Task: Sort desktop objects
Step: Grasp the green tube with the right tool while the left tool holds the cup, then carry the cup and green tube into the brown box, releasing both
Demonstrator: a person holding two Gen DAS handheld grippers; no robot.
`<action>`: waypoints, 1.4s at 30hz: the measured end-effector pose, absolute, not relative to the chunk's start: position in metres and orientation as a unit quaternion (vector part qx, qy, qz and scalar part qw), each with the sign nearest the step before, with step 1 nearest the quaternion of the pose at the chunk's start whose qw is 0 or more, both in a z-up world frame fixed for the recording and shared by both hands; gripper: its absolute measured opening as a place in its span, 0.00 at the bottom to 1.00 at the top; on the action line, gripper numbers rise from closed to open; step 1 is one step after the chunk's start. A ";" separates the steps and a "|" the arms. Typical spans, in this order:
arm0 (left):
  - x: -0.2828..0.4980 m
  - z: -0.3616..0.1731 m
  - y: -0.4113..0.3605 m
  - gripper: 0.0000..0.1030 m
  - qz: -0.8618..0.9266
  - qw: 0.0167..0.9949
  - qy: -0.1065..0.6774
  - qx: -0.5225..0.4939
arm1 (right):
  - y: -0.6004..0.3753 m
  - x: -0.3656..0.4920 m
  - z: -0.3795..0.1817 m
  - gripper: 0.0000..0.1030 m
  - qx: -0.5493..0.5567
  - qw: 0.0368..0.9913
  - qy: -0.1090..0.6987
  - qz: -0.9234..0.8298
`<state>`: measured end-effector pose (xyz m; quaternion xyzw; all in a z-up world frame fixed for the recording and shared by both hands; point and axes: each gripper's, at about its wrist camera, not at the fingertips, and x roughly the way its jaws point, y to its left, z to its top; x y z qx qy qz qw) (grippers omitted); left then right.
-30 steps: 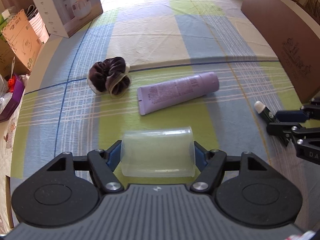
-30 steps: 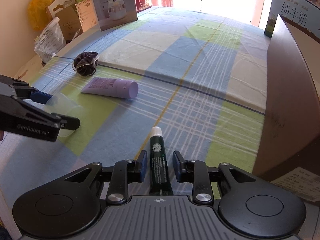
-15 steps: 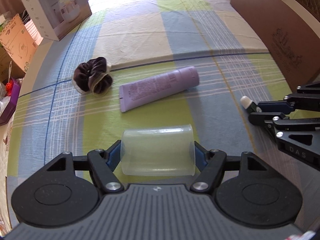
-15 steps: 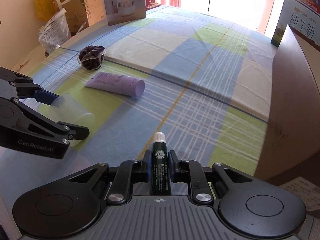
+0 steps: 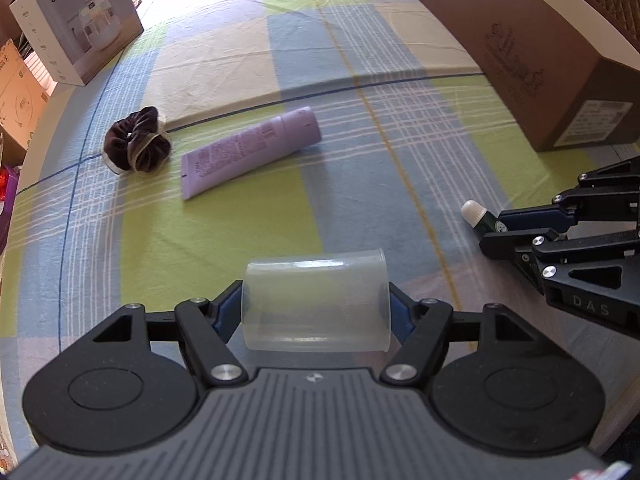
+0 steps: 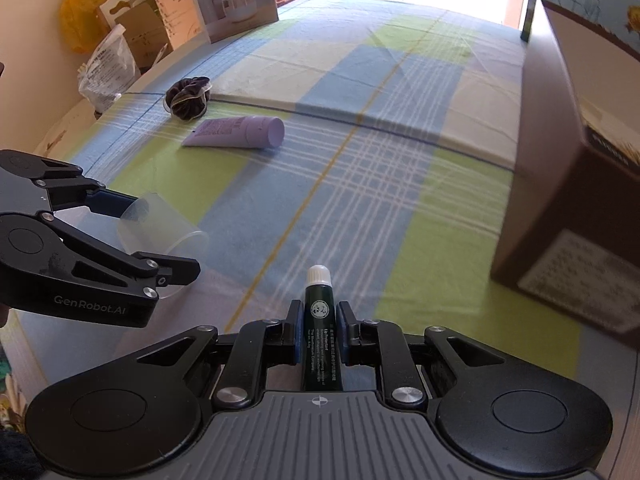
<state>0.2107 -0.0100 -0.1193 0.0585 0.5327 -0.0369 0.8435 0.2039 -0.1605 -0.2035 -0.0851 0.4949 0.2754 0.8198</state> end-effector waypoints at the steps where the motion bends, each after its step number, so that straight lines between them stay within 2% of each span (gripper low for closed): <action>1: 0.209 -0.118 -0.014 0.66 -0.040 0.844 0.532 0.060 | -0.165 0.202 -0.203 0.13 -0.079 0.820 0.497 0.273; 10: 0.206 -0.092 -0.050 0.66 -0.072 0.858 0.504 0.072 | -0.211 0.186 -0.168 0.13 -0.016 0.836 0.483 0.261; 25: 0.237 -0.020 -0.131 0.66 -0.140 0.894 0.413 0.098 | -0.306 0.191 -0.083 0.13 0.056 0.886 0.402 0.226; 34: 0.286 0.003 -0.184 0.66 -0.171 0.903 0.377 0.113 | -0.364 0.242 -0.057 0.13 0.055 0.914 0.363 0.173; 42: 0.347 0.003 -0.224 0.66 -0.184 0.901 0.372 0.127 | -0.393 0.317 -0.074 0.13 0.042 0.924 0.365 0.102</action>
